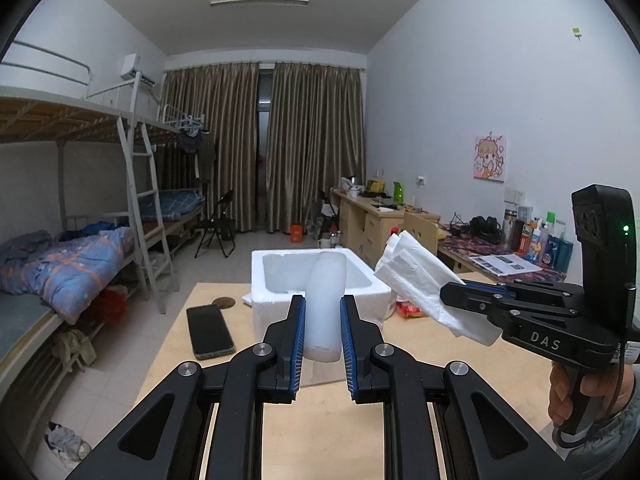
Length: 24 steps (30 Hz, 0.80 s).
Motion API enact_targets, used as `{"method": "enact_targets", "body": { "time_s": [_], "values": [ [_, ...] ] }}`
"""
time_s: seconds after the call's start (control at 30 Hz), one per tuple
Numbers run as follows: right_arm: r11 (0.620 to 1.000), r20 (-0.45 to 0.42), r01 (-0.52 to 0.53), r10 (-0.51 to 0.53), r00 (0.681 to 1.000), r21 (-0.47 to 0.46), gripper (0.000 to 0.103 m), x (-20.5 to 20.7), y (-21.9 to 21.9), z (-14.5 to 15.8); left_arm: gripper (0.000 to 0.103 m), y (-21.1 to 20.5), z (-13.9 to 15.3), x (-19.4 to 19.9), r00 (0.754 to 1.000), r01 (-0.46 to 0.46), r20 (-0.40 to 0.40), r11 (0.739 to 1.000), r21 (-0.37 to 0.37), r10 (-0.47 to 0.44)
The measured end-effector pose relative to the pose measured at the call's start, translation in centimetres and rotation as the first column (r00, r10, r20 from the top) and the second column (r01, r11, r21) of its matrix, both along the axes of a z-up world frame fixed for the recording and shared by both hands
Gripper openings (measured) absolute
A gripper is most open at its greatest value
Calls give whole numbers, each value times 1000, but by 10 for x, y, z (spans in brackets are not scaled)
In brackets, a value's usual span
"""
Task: Organize soft objects
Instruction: 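Carry the tissue with the right tool while the left tool carries the bar over the foam box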
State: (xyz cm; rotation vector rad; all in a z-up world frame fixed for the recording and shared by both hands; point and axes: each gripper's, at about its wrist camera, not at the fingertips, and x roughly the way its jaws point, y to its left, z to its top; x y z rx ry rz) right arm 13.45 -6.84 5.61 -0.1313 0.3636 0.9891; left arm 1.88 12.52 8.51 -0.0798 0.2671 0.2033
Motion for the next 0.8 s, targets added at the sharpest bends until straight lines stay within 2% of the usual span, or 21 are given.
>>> {"method": "enact_targets", "body": {
  "time_s": [0.3, 0.8],
  "values": [
    [1000, 3, 2, -2, 1000, -18, 10, 17, 17, 11, 18, 13, 12, 25, 1000, 0, 17, 1000, 16, -1],
    [999, 6, 20, -20, 1000, -30, 10, 47, 44, 18, 18, 36, 13, 85, 999, 32, -20, 999, 20, -32]
  ]
}}
